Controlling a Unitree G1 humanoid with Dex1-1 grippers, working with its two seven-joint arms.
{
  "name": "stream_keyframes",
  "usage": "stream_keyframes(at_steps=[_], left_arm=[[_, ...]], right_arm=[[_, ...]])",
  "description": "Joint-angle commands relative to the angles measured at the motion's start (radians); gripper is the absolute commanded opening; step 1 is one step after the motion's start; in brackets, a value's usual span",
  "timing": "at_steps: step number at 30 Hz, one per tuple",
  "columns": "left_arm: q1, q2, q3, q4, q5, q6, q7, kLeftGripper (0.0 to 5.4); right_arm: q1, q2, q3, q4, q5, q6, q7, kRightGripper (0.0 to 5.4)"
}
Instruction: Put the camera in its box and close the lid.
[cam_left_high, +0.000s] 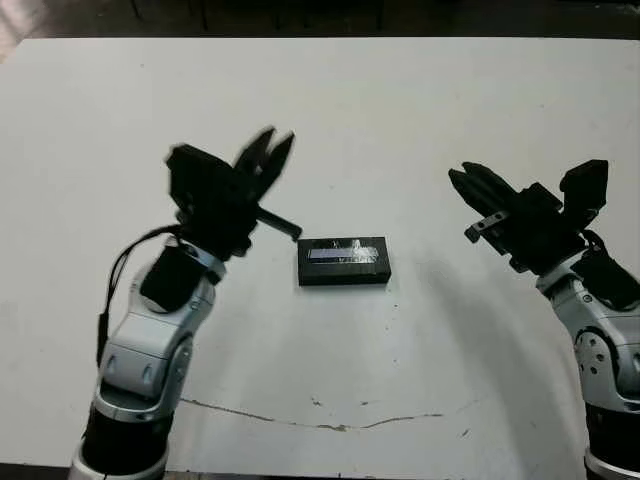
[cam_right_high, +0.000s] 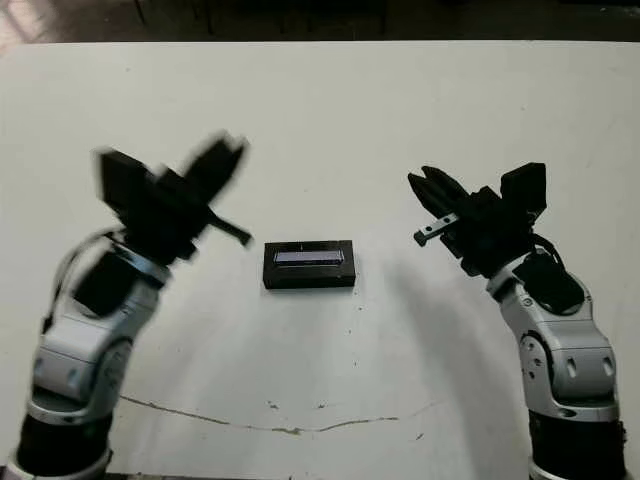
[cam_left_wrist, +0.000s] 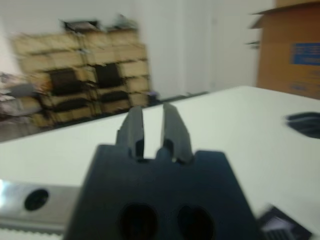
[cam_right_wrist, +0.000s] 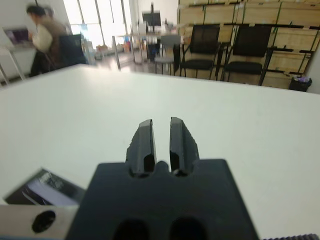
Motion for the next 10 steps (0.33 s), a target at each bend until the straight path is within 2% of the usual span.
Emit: stream_keyframes(at_steps=[1,3,7,10], left_arm=[[0.032,0.041,0.076,0.098,0.016,-0.081,0.016,0.02],[0.037,0.042,0.123,0.138,-0.002,-0.081,0.037,0.02],[0.029,-0.034,0.219,0.179,-0.143,0.018,0.104,0.02],[0.028,-0.062,0.252,0.214,-0.198,0.026,0.131,0.02]], right_arm=[[-0.006,0.017,0.0,0.002,-0.029,-0.021,-0.047,0.0],[-0.01,0.026,0.005,0.003,-0.047,-0.034,-0.071,0.0],[-0.02,0.05,0.015,0.03,-0.075,-0.042,-0.111,0.0],[-0.024,0.062,0.023,0.063,-0.103,-0.082,-0.123,0.0]])
